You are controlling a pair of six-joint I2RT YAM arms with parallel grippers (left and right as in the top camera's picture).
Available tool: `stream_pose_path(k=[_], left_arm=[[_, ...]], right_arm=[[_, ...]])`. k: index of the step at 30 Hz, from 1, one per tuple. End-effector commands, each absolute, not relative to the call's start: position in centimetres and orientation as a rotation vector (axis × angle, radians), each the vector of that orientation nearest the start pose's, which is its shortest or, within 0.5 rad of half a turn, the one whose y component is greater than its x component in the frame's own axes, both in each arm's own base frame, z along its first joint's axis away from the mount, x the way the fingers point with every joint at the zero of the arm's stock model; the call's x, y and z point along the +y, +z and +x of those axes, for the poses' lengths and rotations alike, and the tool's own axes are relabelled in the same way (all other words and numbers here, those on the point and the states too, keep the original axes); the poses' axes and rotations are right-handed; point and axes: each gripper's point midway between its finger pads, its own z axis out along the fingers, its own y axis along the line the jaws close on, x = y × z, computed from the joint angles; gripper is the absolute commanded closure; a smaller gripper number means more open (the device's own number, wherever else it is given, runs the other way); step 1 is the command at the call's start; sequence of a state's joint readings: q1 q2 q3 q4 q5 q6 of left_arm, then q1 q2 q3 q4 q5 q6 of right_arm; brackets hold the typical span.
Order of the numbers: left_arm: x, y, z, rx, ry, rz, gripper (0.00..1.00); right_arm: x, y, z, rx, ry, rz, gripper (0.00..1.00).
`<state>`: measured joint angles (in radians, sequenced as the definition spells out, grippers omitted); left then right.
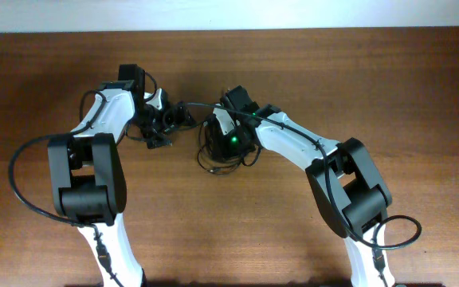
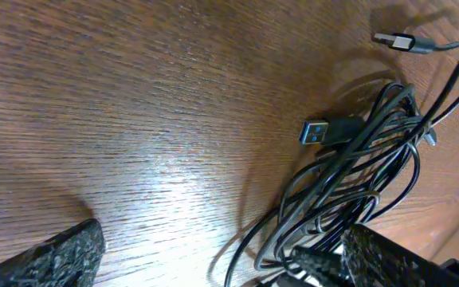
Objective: Untangle cables
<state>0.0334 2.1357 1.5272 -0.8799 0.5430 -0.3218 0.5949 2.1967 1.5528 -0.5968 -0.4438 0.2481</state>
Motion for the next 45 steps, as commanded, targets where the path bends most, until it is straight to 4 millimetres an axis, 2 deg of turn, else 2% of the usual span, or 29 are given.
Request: stream_pose_path(k=[1, 5, 9, 13, 15, 17, 21, 25, 30, 38, 40, 42, 44, 45], left_arm=[[-7.7, 3.0, 41.7, 2.970, -0.866, -0.490, 0.02], [-7.7, 3.0, 41.7, 2.970, -0.866, -0.490, 0.02], [-7.7, 3.0, 41.7, 2.970, -0.866, -0.490, 0.02], [-7.7, 3.0, 41.7, 2.970, -0.866, -0.490, 0.02], [-7.7, 3.0, 41.7, 2.971, -0.866, -0.490, 0.02], [-7.7, 3.0, 41.7, 2.970, -0.866, -0.490, 0.02], [-7.7, 3.0, 41.7, 2.970, -0.866, -0.490, 0.02], [-7.7, 3.1, 41.7, 2.971, -0.867, -0.490, 0.02], [-7.7, 3.0, 41.7, 2.971, -0.866, -0.490, 0.02], [-7.7, 3.0, 41.7, 2.971, -0.866, -0.490, 0.02], [-7.7, 3.0, 41.7, 2.971, -0.866, -0.490, 0.02], [-7.7, 3.0, 41.7, 2.971, -0.866, -0.490, 0.02], [-7.7, 3.0, 41.7, 2.971, -0.866, -0.490, 0.02], [-7.7, 3.1, 41.7, 2.970, -0.867, -0.490, 0.02]], right_arm=[[32.9, -0.1, 34.8, 2.897, 0.785, -0.629, 0.82], [32.8, -0.1, 34.5, 2.912, 0.793, -0.628, 0.96], [33.6, 1.7, 34.3, 2.894, 1.012, -0.614, 0.96], [31.7, 1.6, 35.1, 2.921, 1.017, -0.566, 0.95], [31.2, 1.5, 34.8, 2.950, 1.010, -0.549, 0.81], [31.0, 1.4, 34.6, 2.962, 1.008, -0.543, 0.60], [30.9, 1.3, 34.6, 3.089, 1.005, -0.175, 0.58], [30.4, 0.9, 35.1, 3.093, 0.948, -0.133, 0.54], [31.7, 0.7, 32.4, 3.149, 0.938, -0.235, 0.53], [35.6, 0.7, 27.9, 3.182, 0.928, -0.406, 0.53], [35.6, 0.8, 27.2, 3.207, 0.915, -0.415, 0.55], [34.3, 2.3, 26.8, 3.275, 0.872, -0.384, 0.54], [32.6, 5.2, 28.1, 3.240, 0.823, -0.439, 0.55], [31.4, 5.9, 29.2, 3.222, 0.729, -0.413, 0.54]])
